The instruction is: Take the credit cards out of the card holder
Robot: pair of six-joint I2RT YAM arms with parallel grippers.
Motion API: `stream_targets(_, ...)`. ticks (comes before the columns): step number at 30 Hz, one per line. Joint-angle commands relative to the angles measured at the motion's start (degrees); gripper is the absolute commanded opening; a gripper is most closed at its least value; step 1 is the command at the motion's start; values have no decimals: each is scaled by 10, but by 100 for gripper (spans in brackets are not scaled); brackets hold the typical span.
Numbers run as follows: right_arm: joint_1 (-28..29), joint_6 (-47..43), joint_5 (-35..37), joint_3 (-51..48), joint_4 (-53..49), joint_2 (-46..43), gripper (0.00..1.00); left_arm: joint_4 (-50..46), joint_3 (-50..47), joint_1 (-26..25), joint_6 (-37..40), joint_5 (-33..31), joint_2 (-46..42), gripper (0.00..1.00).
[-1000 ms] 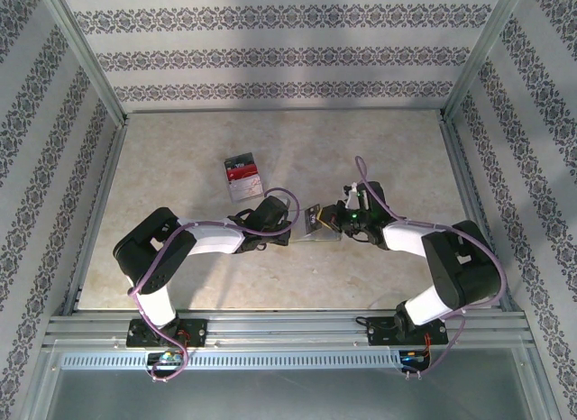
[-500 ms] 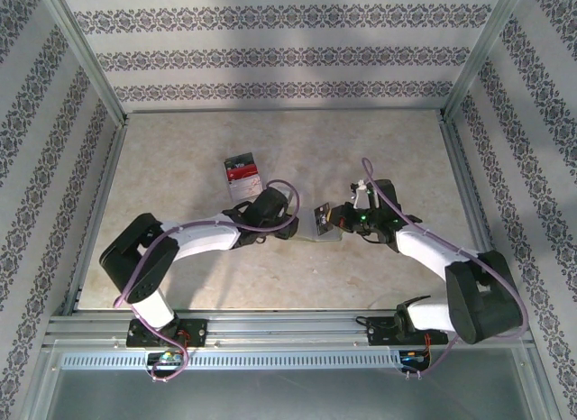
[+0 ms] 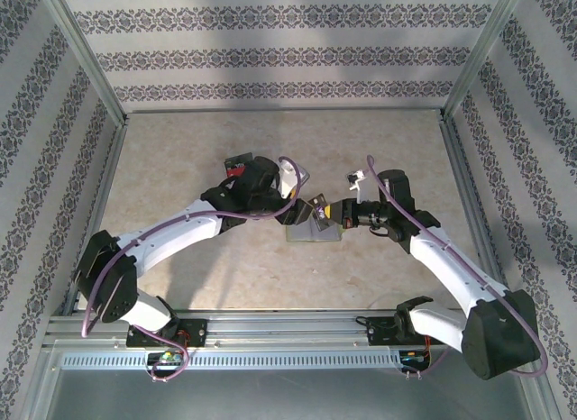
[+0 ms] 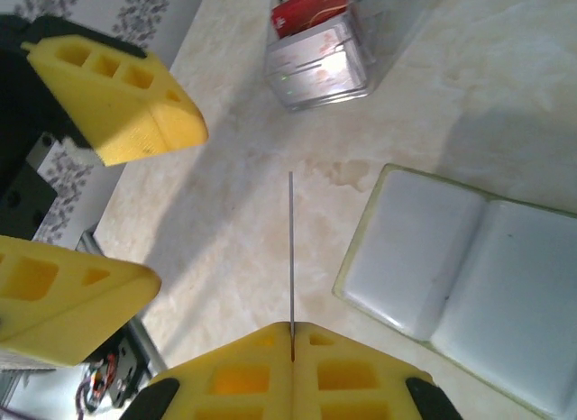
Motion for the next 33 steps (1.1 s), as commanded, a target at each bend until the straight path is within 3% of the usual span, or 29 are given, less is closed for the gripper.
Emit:
stream_targets(1,9,-41,-57,15,-11,-15,5,-37,3,22,60,99,-21,66)
stream_targets(6,15,-56,-95,23,-7,-20,5,-20,-7,63,52,220,-28,65)
stream_targets(14,23,-56,-127,32,13,-16,6,37,-29,98,15,349,-17,61)
stream_targets(19,30,-55,-145,36,28,-13,7,27,-16,103,11,386,2,53)
stream_targets(25,38,-54,-169,39,48,-13,7,19,-11,103,9,387,16,50)
stream_targets(28,41,-57,-171,39,49,-16,7,23,-7,102,1,400,21,42)
stream_targets(33,41,-64,-170,34,53,-16,8,72,-20,103,-39,432,20,18)
